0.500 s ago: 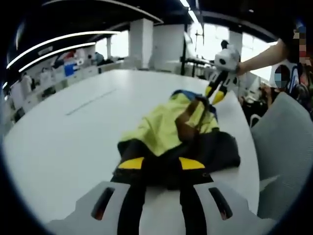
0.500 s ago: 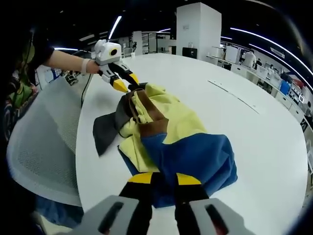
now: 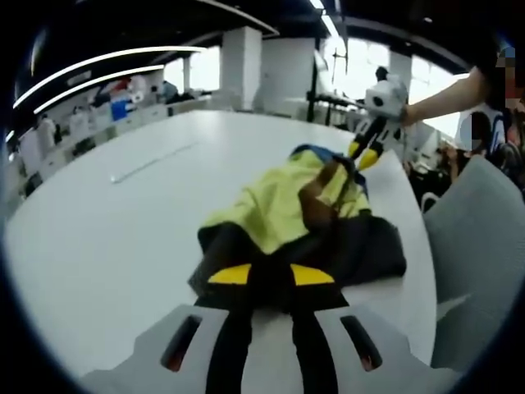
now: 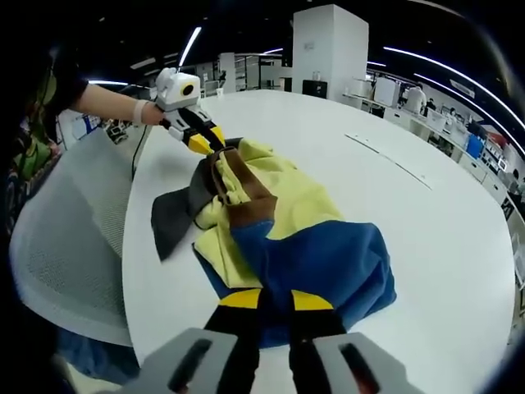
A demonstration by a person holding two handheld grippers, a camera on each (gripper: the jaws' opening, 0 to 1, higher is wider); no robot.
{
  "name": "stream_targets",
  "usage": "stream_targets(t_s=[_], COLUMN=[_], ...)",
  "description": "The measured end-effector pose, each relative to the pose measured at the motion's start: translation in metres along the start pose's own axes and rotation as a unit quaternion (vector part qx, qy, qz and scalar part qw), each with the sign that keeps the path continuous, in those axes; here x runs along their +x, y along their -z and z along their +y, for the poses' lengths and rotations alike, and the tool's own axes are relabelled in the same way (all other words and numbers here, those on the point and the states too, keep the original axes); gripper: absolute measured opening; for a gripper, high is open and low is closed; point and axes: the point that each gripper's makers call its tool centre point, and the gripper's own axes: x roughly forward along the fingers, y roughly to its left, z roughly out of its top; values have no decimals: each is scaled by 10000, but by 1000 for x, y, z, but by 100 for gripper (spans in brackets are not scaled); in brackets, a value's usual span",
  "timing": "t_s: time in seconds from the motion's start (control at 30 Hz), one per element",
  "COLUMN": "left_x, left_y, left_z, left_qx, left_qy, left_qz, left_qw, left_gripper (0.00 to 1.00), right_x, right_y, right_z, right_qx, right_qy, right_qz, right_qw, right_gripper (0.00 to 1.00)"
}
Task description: Fold the garment on the visible template until the final outline fits inside the template.
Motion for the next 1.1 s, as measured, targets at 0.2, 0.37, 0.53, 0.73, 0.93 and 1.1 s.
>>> stream_targets(t_s=[0.2, 0.37, 0.53, 0.73, 0.93, 1.1], left_x=[-2, -2, -2, -3, -8, -15], left_y=[5, 8, 9, 9, 7, 4], left_z=[-1, 2, 5, 6, 8, 10], left_qx=[-92, -141, -207, -284, -567, -804], left_qy=[-23, -97, -146, -197, -285, -384], left_qz=[10, 19, 22, 26, -69, -176], left_qw=[10000, 9999, 9997, 9994, 9980, 9959], left_gripper=[11, 7, 4, 0, 0, 0], right_x=[1, 2, 1, 0, -3, -10], right_y=[1, 2, 2, 3, 1, -4], right_z=[-1, -3, -4, -4, -6, -9], right_qx=[38, 87, 139, 221, 341, 436], right_qy=[21, 78, 94, 103, 159, 261], right_qz=[-15, -26, -63, -93, -180, -311], right_qw=[10000, 9999, 9998, 9997, 9991, 9982], right_gripper=[3, 2, 0, 0, 0, 0])
